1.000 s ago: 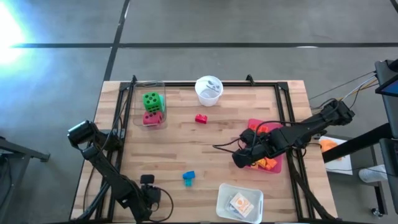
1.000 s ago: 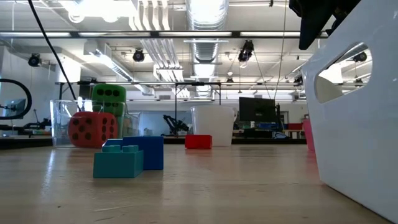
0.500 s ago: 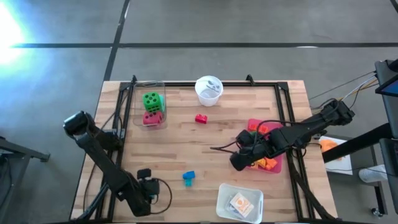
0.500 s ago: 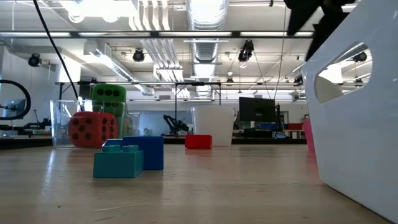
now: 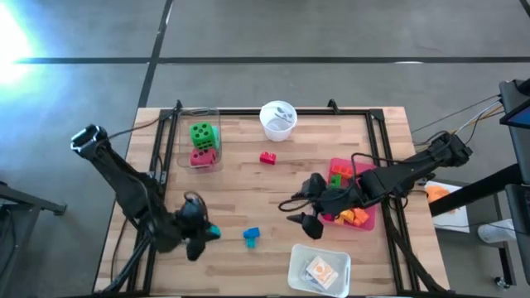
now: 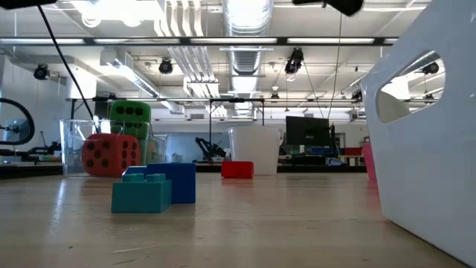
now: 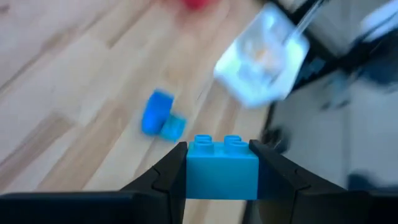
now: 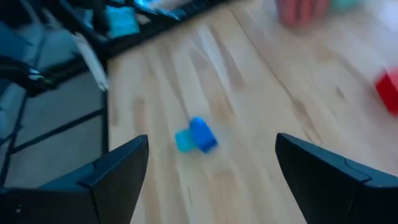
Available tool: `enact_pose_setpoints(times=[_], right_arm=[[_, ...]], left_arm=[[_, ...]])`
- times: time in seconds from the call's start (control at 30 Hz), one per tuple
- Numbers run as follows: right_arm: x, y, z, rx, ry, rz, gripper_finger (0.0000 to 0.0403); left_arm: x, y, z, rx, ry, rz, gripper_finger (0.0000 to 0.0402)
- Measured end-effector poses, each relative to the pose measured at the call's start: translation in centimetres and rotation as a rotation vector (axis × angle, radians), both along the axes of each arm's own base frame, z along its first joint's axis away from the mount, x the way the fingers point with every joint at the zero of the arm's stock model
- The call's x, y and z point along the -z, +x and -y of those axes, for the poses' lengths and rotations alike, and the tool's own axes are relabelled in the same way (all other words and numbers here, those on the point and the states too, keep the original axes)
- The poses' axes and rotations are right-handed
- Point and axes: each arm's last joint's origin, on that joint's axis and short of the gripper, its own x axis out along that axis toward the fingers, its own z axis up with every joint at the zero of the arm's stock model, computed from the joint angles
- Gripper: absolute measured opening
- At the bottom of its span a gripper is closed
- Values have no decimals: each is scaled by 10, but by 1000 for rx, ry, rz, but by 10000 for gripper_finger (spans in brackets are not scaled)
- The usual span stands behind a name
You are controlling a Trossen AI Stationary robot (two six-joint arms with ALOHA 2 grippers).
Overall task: Pick & Place Toys
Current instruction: Put the light blue game piece into the pink bin
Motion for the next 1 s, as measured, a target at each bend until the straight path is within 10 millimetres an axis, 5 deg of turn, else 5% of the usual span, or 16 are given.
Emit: enact_pose_setpoints(times=[0.5, 0.73, 1.0], right_arm=[[-58, 10, -8, -114, -280, 242, 344], [-63, 40, -26, -221, -505, 270, 344], [-76, 77, -50, -58, -804, 241, 344]], left_arm=[[-59, 35, -51, -119, -294, 416, 138], [-69, 53, -77, -53, -380, 498, 138], [-76, 60, -91, -25, -392, 560, 138]])
